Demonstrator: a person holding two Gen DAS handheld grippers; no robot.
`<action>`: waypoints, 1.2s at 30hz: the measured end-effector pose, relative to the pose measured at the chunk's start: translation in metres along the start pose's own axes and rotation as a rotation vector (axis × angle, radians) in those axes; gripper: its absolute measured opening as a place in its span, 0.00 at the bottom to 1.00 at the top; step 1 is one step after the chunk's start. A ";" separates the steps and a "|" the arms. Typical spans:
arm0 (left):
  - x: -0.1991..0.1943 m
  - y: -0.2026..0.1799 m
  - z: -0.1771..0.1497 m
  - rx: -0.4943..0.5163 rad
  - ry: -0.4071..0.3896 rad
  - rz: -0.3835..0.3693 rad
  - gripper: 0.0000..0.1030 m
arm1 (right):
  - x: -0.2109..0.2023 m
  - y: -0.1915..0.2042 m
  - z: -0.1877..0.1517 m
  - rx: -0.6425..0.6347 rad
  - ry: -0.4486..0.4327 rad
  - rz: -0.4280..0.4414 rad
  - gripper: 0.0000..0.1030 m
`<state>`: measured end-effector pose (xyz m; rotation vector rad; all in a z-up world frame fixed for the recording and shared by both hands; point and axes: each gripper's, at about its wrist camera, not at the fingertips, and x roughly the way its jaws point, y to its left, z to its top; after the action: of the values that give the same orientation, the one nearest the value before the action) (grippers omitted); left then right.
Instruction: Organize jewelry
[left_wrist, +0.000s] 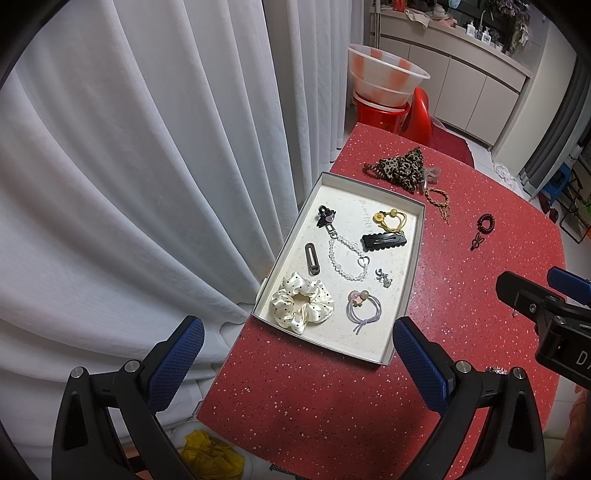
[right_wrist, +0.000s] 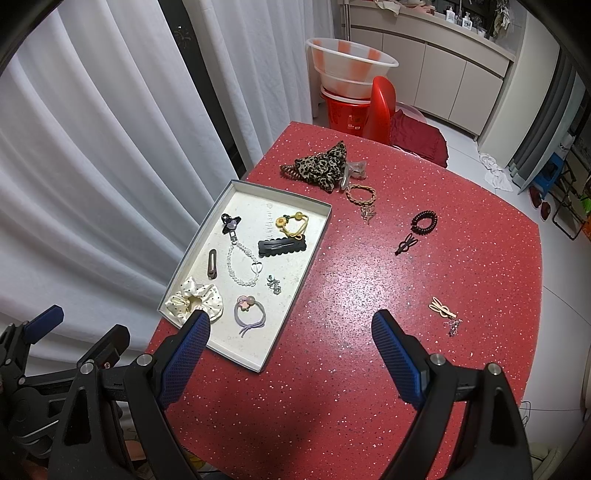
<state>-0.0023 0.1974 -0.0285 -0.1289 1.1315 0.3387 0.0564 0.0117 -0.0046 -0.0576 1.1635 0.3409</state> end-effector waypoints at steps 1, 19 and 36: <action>0.000 0.000 0.000 0.000 0.000 0.000 0.99 | 0.000 0.000 0.000 0.001 0.000 0.001 0.88; 0.001 0.000 0.000 0.001 0.004 0.000 0.99 | 0.001 0.001 0.000 0.003 0.001 0.000 0.88; 0.005 0.002 0.000 0.001 0.008 0.004 0.99 | 0.003 0.004 -0.002 -0.002 0.005 0.002 0.88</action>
<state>-0.0009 0.1999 -0.0325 -0.1277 1.1400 0.3412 0.0541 0.0160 -0.0078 -0.0586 1.1684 0.3439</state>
